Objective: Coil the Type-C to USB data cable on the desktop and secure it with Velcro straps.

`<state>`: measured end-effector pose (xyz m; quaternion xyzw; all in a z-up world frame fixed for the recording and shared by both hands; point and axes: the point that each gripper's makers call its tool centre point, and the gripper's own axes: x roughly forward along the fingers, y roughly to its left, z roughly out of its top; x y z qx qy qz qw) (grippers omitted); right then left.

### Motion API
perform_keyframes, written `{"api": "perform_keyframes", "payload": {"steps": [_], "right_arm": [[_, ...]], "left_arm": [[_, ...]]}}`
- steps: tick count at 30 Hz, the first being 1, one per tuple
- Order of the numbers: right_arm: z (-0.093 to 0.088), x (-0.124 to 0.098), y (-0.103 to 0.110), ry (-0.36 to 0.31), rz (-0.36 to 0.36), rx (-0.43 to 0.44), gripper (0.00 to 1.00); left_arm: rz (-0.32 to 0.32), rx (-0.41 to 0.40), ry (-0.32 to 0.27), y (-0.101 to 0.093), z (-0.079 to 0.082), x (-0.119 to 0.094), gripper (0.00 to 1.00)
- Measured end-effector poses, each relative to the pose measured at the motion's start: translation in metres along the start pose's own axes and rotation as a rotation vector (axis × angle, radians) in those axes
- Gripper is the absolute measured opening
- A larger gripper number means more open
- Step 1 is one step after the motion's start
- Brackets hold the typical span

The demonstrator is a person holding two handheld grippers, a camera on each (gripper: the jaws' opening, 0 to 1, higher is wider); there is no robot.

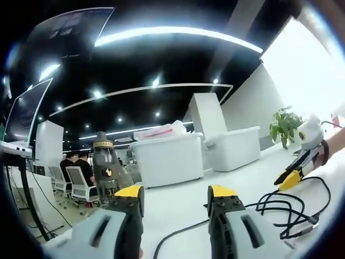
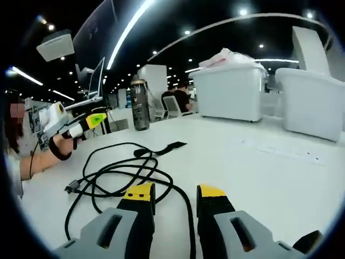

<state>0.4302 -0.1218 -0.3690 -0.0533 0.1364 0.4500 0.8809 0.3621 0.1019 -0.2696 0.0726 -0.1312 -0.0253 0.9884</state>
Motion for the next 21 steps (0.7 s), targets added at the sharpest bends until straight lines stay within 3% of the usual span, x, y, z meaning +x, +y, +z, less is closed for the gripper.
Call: {"api": "perform_keyframes", "payload": {"steps": [7,9,13,16,21], "right_arm": [[-0.010,0.011,0.015,0.137,0.033,-0.067,0.29],[-0.010,0.015,0.016,0.147,0.010,-0.129,0.24],[-0.010,0.019,0.018,0.157,0.004,-0.128,0.19],[-0.009,0.019,0.013,0.165,-0.030,-0.194,0.13],[-0.008,0.020,0.013,0.164,-0.069,-0.206,0.05]], "left_arm": [[-0.031,0.003,0.011,-0.011,-0.001,0.000,0.49],[-0.037,0.010,0.012,-0.012,-0.001,0.000,0.49],[-0.043,0.004,0.011,-0.014,0.000,-0.002,0.49],[-0.050,0.008,0.019,-0.017,-0.002,-0.003,0.49],[-0.071,0.035,0.029,-0.023,-0.004,-0.004,0.49]]}}
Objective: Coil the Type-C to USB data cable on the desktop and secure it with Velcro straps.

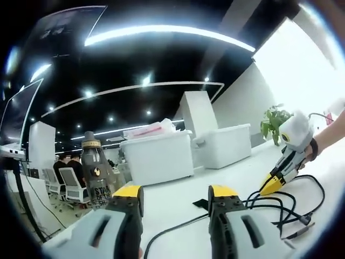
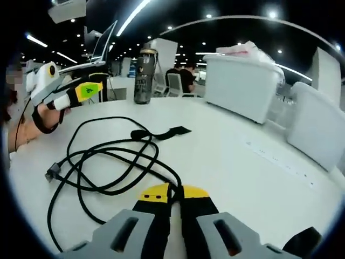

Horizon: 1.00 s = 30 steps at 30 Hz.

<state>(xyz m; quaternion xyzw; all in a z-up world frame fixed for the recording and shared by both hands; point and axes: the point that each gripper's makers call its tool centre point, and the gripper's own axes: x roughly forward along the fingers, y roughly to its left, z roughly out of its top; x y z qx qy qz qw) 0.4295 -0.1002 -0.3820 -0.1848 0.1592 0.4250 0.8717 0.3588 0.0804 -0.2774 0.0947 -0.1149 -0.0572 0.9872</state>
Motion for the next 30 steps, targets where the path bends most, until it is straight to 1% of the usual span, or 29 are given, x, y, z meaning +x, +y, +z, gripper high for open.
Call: {"api": "perform_keyframes", "payload": {"steps": [3,4,5,6,8,9,10,11,12,15,17,19,20,21,23,24,26,29,30], "right_arm": [[0.001,0.000,-0.002,0.002,-0.029,-0.001,0.03],[0.005,-0.001,-0.003,-0.021,-0.052,0.022,0.02],[0.012,-0.003,0.000,-0.074,-0.051,0.035,0.02],[0.020,-0.008,0.000,-0.119,-0.058,0.015,0.02],[0.036,-0.021,-0.006,-0.198,-0.133,-0.058,0.02],[0.041,-0.026,-0.007,-0.224,-0.149,-0.063,0.01],[0.048,-0.033,-0.005,-0.259,-0.155,-0.046,0.01],[0.058,-0.041,-0.004,-0.302,-0.154,-0.051,0.01],[0.066,-0.049,0.000,-0.332,-0.156,-0.078,0.01],[0.088,-0.073,0.008,-0.408,-0.181,-0.125,0.01],[0.097,-0.084,0.013,-0.435,-0.211,-0.209,0.01],[0.098,-0.086,0.021,-0.439,-0.198,-0.216,0.01],[0.099,-0.083,0.024,-0.439,-0.180,-0.213,0.01],[0.099,-0.081,0.029,-0.447,-0.149,-0.194,0.01],[0.100,-0.079,0.038,-0.464,-0.093,-0.171,0.01],[0.100,-0.079,0.041,-0.475,-0.071,-0.151,0.01],[0.099,-0.079,0.044,-0.471,-0.052,-0.154,0.01],[0.099,-0.081,0.053,-0.489,-0.010,-0.158,0.01],[0.100,-0.082,0.054,-0.500,-0.001,-0.147,0.01]], "left_arm": [[-0.011,-0.004,0.002,-0.002,0.000,0.000,0.49],[-0.016,-0.006,0.002,-0.003,0.000,-0.001,0.49],[-0.021,-0.009,0.001,-0.004,0.001,-0.001,0.49],[-0.028,-0.014,0.000,-0.005,0.001,-0.002,0.49],[-0.051,-0.025,-0.003,-0.009,0.003,-0.002,0.50],[-0.060,-0.029,-0.005,-0.011,0.004,-0.002,0.50],[-0.074,-0.032,-0.009,-0.014,0.005,-0.002,0.50],[-0.093,-0.035,-0.013,-0.018,0.007,-0.003,0.51],[-0.121,-0.045,-0.025,-0.024,0.010,-0.003,0.51],[-0.203,-0.079,-0.060,-0.042,0.021,-0.007,0.51],[-0.262,-0.095,-0.086,-0.054,0.029,-0.009,0.51],[-0.309,-0.121,-0.097,-0.063,0.032,-0.012,0.51],[-0.344,-0.130,-0.093,-0.070,0.031,-0.013,0.51],[-0.359,-0.136,-0.088,-0.073,0.031,-0.014,0.51],[-0.377,-0.132,-0.079,-0.079,0.028,-0.015,0.51],[-0.385,-0.113,-0.071,-0.082,0.026,-0.015,0.51],[-0.389,-0.075,-0.053,-0.085,0.021,-0.014,0.51],[-0.393,-0.055,-0.039,-0.087,0.016,-0.012,0.50],[-0.394,-0.053,-0.034,-0.088,0.014,-0.012,0.50]]}}
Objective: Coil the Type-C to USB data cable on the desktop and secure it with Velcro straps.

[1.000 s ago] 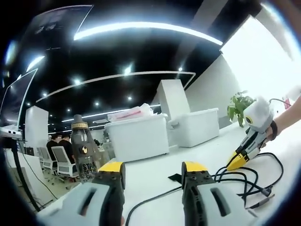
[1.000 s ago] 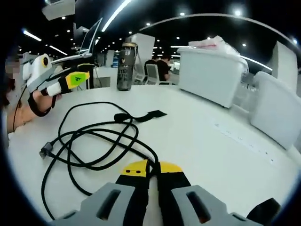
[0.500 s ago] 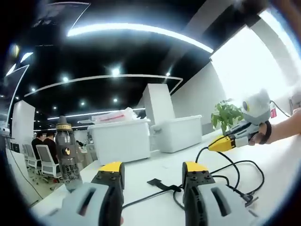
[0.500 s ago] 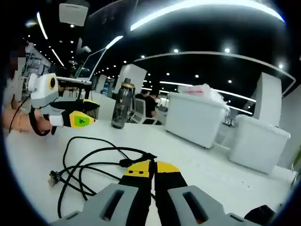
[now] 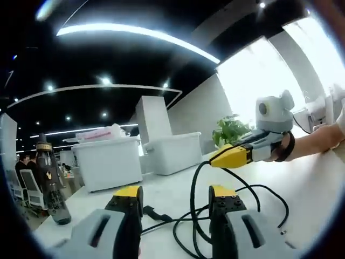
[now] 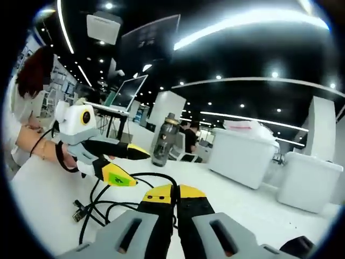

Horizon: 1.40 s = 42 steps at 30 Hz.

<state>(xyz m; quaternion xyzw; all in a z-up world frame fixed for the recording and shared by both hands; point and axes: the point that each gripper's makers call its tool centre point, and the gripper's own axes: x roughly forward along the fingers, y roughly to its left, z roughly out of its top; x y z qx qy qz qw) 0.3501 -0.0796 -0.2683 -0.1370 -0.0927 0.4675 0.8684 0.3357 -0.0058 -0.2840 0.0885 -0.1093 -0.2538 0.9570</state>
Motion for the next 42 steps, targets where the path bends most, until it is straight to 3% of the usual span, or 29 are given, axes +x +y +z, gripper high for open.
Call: {"api": "perform_keyframes", "payload": {"steps": [2,5,10,12,14,16,18,20,21,23,25,27,28,32,36,42], "right_arm": [[0.002,0.000,0.006,-0.011,0.022,0.012,0.01],[0.004,0.000,0.010,-0.019,0.041,0.027,0.01],[0.006,-0.001,0.020,-0.027,0.060,0.029,0.01],[0.007,-0.001,0.026,-0.031,0.068,0.030,0.01],[0.008,0.000,0.029,-0.031,0.071,0.013,0.01],[0.007,-0.001,0.029,-0.031,0.065,0.004,0.02],[0.007,-0.001,0.028,-0.043,0.058,0.015,0.03],[0.011,-0.001,0.023,-0.082,0.040,0.111,0.03],[0.014,-0.002,0.010,-0.116,-0.012,0.208,0.03],[0.014,-0.008,-0.012,-0.136,-0.046,0.366,0.05],[-0.002,-0.012,-0.034,-0.084,-0.075,0.484,0.07],[-0.028,-0.011,-0.037,0.006,-0.041,0.552,0.09],[-0.045,-0.009,-0.032,0.056,-0.025,0.628,0.10],[-0.068,0.000,0.003,0.150,0.098,0.825,0.14],[-0.073,0.007,0.030,0.207,0.156,0.842,0.20],[-0.088,0.013,0.045,0.294,0.176,0.832,0.21]], "left_arm": [[-0.006,0.005,0.005,-0.001,-0.002,0.000,0.47],[-0.020,0.022,0.006,-0.004,-0.001,-0.001,0.31],[-0.036,0.037,0.007,-0.010,-0.001,-0.002,0.28],[-0.049,0.059,0.023,-0.014,-0.004,-0.002,0.17],[-0.077,0.133,0.030,-0.020,-0.003,-0.003,0.06],[-0.074,0.193,0.044,-0.020,-0.004,-0.003,0.05],[-0.078,0.183,0.038,-0.020,-0.004,-0.003,0.05],[-0.079,0.169,0.033,-0.019,-0.003,-0.003,0.05],[-0.068,0.185,0.051,-0.016,-0.005,-0.004,0.05],[-0.051,0.207,0.064,-0.012,-0.007,-0.005,0.05],[-0.039,0.195,0.059,-0.009,-0.003,-0.006,0.05],[-0.034,0.180,0.044,-0.008,0.002,-0.008,0.05],[-0.035,0.176,0.040,-0.008,0.003,-0.009,0.05],[-0.045,0.175,0.009,-0.012,0.013,-0.011,0.05],[-0.048,0.172,-0.004,-0.012,0.017,-0.012,0.05],[-0.064,0.165,-0.023,-0.016,0.022,-0.013,0.05]]}}
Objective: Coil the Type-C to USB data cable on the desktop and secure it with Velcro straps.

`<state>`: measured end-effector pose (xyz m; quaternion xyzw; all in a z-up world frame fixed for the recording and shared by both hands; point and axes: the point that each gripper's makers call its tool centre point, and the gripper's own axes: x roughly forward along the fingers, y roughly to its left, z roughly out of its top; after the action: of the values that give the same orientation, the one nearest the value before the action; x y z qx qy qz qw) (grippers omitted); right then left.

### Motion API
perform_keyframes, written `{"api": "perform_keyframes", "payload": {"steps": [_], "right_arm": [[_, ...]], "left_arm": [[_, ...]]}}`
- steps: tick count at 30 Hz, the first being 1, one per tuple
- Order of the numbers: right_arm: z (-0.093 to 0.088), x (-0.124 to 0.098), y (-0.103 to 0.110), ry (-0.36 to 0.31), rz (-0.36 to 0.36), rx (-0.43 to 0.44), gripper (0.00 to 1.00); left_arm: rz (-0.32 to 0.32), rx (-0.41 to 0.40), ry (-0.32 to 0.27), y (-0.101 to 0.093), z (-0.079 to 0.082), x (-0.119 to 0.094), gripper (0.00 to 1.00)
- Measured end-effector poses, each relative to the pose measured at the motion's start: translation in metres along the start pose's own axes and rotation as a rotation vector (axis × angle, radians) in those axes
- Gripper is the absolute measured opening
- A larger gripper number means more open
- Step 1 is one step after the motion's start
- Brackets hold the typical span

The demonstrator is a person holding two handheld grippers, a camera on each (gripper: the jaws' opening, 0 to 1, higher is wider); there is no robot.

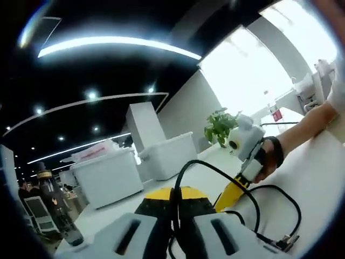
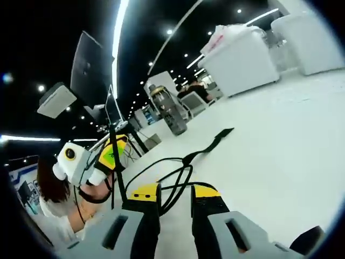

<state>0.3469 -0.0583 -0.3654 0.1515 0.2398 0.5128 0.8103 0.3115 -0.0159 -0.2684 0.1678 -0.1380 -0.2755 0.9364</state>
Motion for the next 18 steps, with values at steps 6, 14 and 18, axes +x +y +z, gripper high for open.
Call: {"api": "perform_keyframes", "payload": {"steps": [6,14,18], "right_arm": [[-0.008,0.006,0.004,0.027,-0.001,-0.032,0.15],[0.004,0.001,-0.002,-0.016,-0.025,-0.115,0.03],[0.023,-0.007,0.001,-0.065,-0.031,-0.240,0.02]], "left_arm": [[-0.024,0.003,-0.010,-0.006,0.003,0.001,0.05],[-0.038,0.012,0.004,-0.010,-0.001,0.003,0.05],[-0.037,0.016,0.005,-0.010,-0.002,0.003,0.05]]}}
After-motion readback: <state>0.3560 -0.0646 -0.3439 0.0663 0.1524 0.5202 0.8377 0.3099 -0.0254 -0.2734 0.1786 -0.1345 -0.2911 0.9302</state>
